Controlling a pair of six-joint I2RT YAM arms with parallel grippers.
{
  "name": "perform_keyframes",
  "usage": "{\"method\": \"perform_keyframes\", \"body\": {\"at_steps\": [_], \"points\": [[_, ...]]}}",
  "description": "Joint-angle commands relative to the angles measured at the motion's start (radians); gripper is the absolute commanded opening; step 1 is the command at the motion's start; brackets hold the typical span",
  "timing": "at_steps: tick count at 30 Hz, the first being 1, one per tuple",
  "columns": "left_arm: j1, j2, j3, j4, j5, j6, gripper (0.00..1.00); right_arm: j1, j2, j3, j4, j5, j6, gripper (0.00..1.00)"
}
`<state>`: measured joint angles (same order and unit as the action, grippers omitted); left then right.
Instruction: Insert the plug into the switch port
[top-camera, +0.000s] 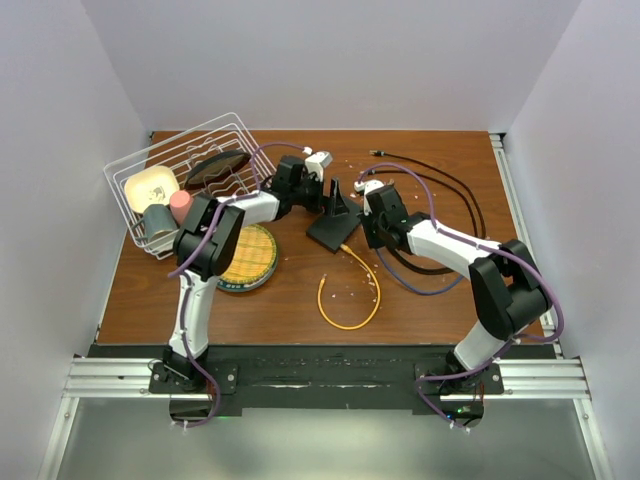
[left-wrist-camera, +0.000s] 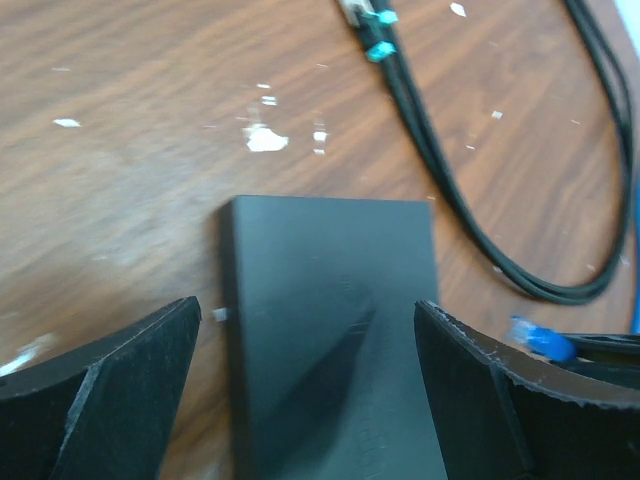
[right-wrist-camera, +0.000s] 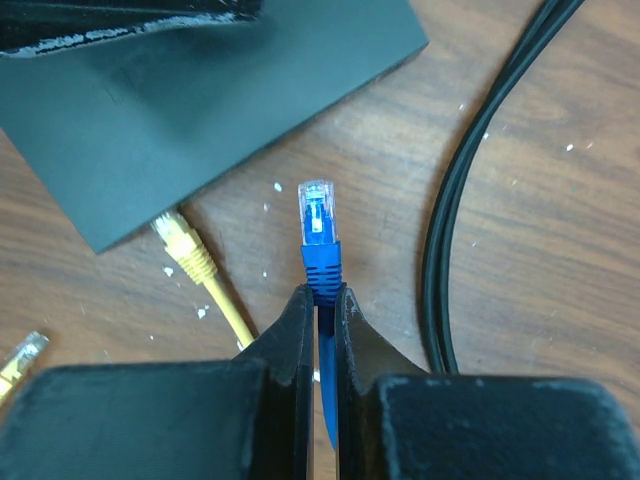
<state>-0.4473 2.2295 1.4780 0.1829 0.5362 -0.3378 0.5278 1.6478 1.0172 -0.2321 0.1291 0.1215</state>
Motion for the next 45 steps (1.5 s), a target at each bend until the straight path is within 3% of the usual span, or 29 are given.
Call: {"method": "perform_keyframes", "body": {"at_steps": [1,8,22,45], "points": [[-0.022,0.016,0.042,0.082,0.103,-0.024,0.92,0.005,-0.052,-0.014,-0.027,-0.037,-0.023,0.0],[-0.027,0.022,0.041,0.142,0.191,-0.055,0.91,0.012,0.01,0.03,-0.073,-0.072,-0.046,0.0],[-0.002,0.015,0.018,0.144,0.177,-0.064,0.87,0.074,0.106,0.107,-0.167,-0.048,-0.06,0.0],[0.004,0.028,-0.007,0.059,0.159,-0.004,0.73,0.09,0.053,0.072,-0.102,-0.048,-0.057,0.0]]}}
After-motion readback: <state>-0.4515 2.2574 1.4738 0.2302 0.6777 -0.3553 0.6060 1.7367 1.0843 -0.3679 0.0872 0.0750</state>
